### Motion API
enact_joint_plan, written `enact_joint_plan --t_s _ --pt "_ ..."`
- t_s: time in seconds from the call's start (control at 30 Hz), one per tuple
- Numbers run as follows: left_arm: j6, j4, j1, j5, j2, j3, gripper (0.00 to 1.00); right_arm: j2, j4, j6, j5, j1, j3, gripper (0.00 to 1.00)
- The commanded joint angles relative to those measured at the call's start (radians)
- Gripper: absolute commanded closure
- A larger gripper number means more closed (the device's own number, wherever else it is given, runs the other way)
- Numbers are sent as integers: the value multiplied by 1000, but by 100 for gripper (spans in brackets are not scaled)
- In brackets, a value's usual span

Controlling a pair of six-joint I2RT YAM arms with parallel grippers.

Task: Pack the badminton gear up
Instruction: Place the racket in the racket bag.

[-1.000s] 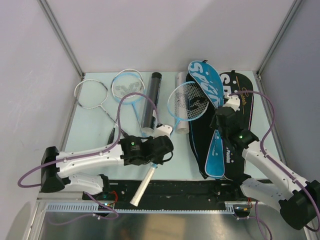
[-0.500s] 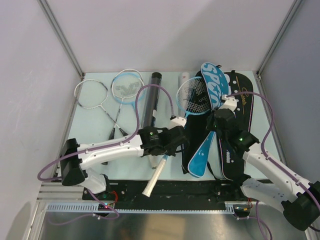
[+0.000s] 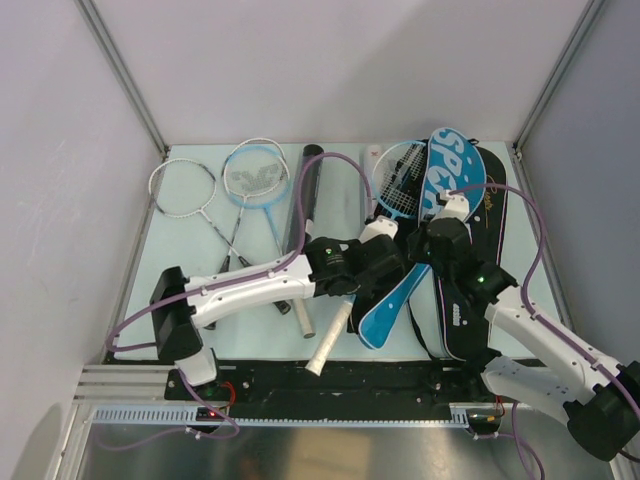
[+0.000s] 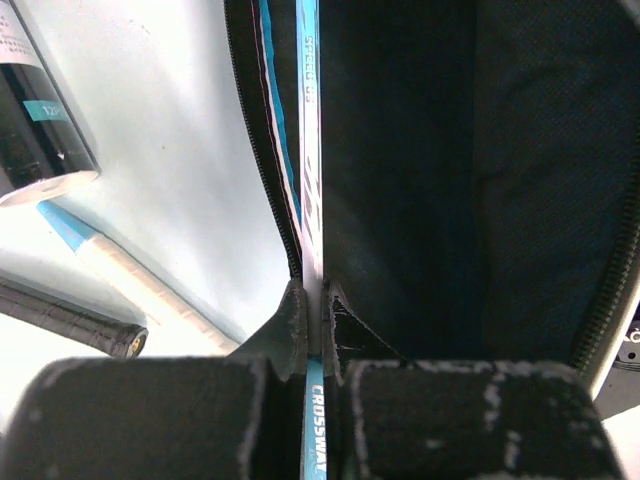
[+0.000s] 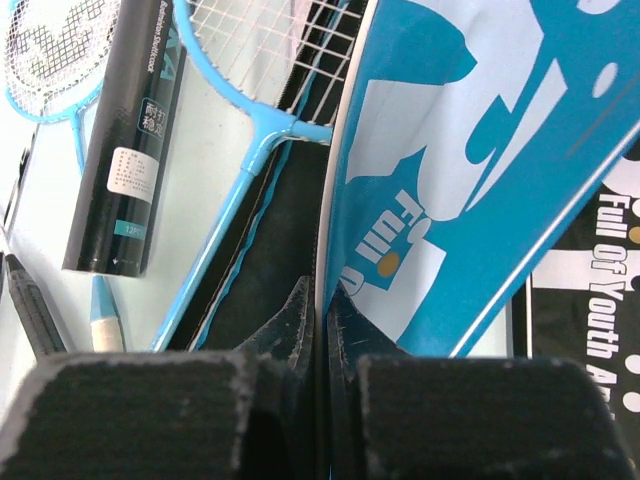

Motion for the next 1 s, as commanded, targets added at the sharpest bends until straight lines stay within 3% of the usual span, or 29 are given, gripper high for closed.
enact_joint_plan --t_s 0.0,0.27,0.6,0.97 --pt "72 67 9 3 31 74 100 -2 118 -9 -81 21 3 100" --pt "178 72 1 16 -32 -40 100 -40 159 -102 -44 -1 -26 100" --pt "206 99 -21 21 -152 -155 100 -99 192 -189 -70 -36 -56 100" --pt "171 110 29 85 -58 -23 100 -150 222 -223 -281 -20 -130 100"
